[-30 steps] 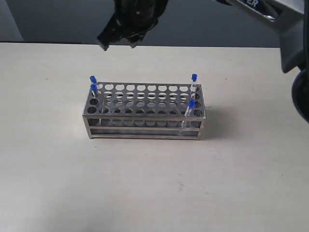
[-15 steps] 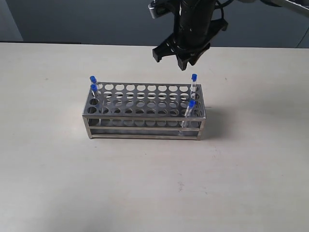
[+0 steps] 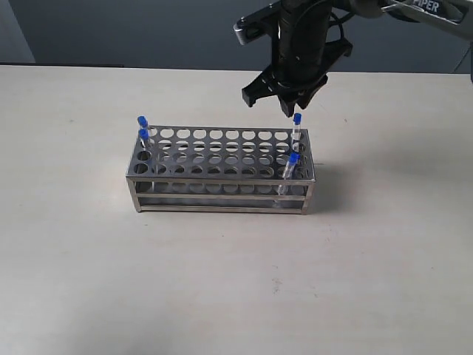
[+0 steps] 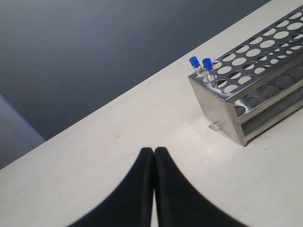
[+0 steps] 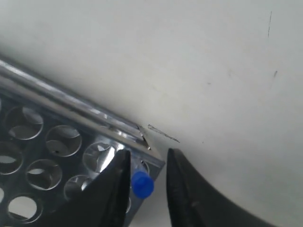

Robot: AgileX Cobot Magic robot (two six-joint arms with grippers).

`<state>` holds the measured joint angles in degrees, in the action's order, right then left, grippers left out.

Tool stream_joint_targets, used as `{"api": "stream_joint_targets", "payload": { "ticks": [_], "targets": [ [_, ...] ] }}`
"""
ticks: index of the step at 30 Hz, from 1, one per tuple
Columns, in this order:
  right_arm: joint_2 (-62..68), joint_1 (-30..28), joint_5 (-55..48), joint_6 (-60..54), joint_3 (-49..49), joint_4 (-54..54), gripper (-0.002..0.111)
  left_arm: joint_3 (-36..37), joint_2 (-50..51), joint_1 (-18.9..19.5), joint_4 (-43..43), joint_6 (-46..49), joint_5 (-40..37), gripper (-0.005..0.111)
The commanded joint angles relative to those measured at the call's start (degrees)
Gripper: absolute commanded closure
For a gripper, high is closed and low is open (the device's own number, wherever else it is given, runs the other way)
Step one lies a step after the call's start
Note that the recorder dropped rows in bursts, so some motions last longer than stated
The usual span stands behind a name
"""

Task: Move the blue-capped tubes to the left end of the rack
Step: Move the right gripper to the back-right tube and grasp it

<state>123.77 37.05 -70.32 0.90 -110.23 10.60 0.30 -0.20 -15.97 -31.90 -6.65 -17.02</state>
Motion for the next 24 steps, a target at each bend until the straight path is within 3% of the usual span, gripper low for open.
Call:
{"api": "stream_joint_targets", "payload": {
  "ticks": [1, 9, 24],
  "targets": [
    [0.09, -1.66, 0.36, 0.14, 0.31, 0.67, 0.081, -0.3, 0.2, -0.22, 0.07, -0.28, 0.27, 0.106],
    [1.45, -4.37, 0.36, -0.9, 0.31, -8.06, 0.081, -0.3, 0.2, -0.22, 0.07, -0.28, 0.27, 0.106],
    [1.71, -4.37, 0.36, -0.9, 0.31, -10.28, 0.081, -0.3, 0.2, -0.22, -0.1, -0.28, 0.48, 0.106]
  ]
}}
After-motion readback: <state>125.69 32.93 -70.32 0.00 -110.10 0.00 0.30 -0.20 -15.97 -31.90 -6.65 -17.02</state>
